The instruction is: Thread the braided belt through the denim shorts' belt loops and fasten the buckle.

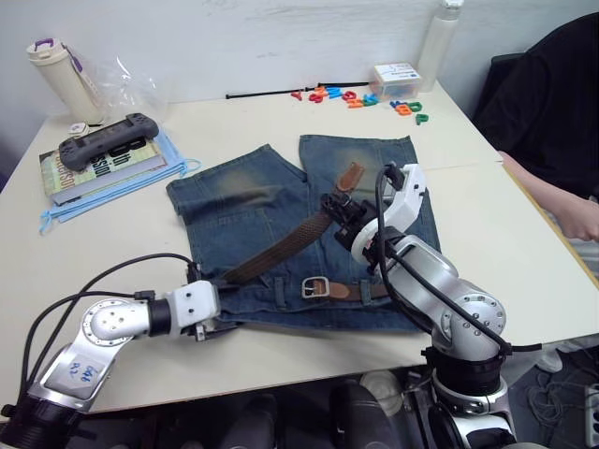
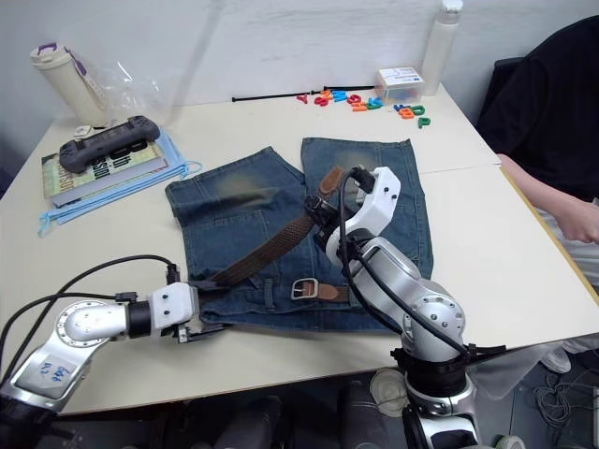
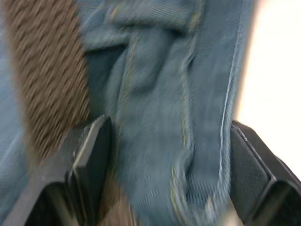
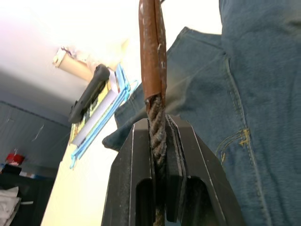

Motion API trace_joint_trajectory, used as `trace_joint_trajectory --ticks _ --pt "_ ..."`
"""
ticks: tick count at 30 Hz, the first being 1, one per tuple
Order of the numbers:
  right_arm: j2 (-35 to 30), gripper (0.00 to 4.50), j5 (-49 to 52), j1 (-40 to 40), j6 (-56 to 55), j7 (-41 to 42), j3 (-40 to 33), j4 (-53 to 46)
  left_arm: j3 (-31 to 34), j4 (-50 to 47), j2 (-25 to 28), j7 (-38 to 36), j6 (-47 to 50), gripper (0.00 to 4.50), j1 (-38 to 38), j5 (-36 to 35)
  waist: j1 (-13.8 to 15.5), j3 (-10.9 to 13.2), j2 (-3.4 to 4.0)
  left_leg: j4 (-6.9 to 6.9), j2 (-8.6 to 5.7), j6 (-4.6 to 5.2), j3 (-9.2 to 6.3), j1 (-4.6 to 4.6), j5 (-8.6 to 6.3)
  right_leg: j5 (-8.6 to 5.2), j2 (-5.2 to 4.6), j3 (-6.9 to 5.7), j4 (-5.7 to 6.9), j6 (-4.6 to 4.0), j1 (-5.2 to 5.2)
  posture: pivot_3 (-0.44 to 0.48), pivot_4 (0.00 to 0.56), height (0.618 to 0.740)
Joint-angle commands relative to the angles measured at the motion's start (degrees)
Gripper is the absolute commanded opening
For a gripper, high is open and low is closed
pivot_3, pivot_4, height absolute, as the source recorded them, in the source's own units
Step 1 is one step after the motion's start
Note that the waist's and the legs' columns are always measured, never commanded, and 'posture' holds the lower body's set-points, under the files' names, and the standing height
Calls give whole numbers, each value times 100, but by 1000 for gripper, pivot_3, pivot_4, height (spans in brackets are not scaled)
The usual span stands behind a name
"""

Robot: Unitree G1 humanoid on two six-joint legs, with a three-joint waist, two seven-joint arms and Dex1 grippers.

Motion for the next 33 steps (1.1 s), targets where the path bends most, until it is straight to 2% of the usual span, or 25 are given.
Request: trace_joint_trajectory --ticks 1,2,4,8,14,22,26,33 --pt "113 0 -155 -53 -124 193 -55 -81 395 -279 122 -123 757 3598 566 -337 -33 1 2 -1 3 -2 0 0 -1 -1 4 0 1 -3 -1 0 150 659" --pt "146 0 -193 -76 -133 228 -59 -46 515 -708 16 -180 1098 3598 643 -886 -41 1 1 -1 6 -7 1 -5 -4 -3 8 2 2 -5 -11 0 150 659" --pt "226 0 -285 -116 -155 296 -66 27 835 -1576 -259 -35 2070 3598 638 -2488 -29 6 2 0 4 -13 4 -45 -3 -2 9 8 12 -5 -59 0 150 659" --pt "425 0 -488 -146 -204 430 -55 143 1352 -2231 -594 1000 3650 3598 410 -5810 7 25 -15 11 -5 -26 -8 -62 -6 -1 5 5 0 -4 -61 0 150 659" --pt "992 0 -591 -366 -397 732 -99 464 1299 -1796 -934 2755 4357 3598 301 -8516 -38 28 -11 11 -10 -26 10 -54 -7 1 3 18 -1 0 -62 0 150 659" --pt "2049 0 404 -365 -706 1026 -376 859 988 -1265 -1593 4213 4360 3598 -11 -10275 -13 29 -10 18 -11 -28 8 -56 -10 -3 9 21 12 -7 -67 0 150 659" --pt "2091 0 617 -341 -745 1167 -336 1136 855 -1152 -1934 4419 4450 3598 -223 -10346 -11 29 -10 23 -12 -25 9 -59 -13 -3 6 22 11 -7 -67 0 150 659" --pt "2163 0 692 -390 -757 1305 -118 1440 722 -801 -2675 5189 4270 3598 -906 -10346 -20 28 -11 23 -9 -26 10 -62 -12 -3 7 22 14 -8 -73 0 150 659"
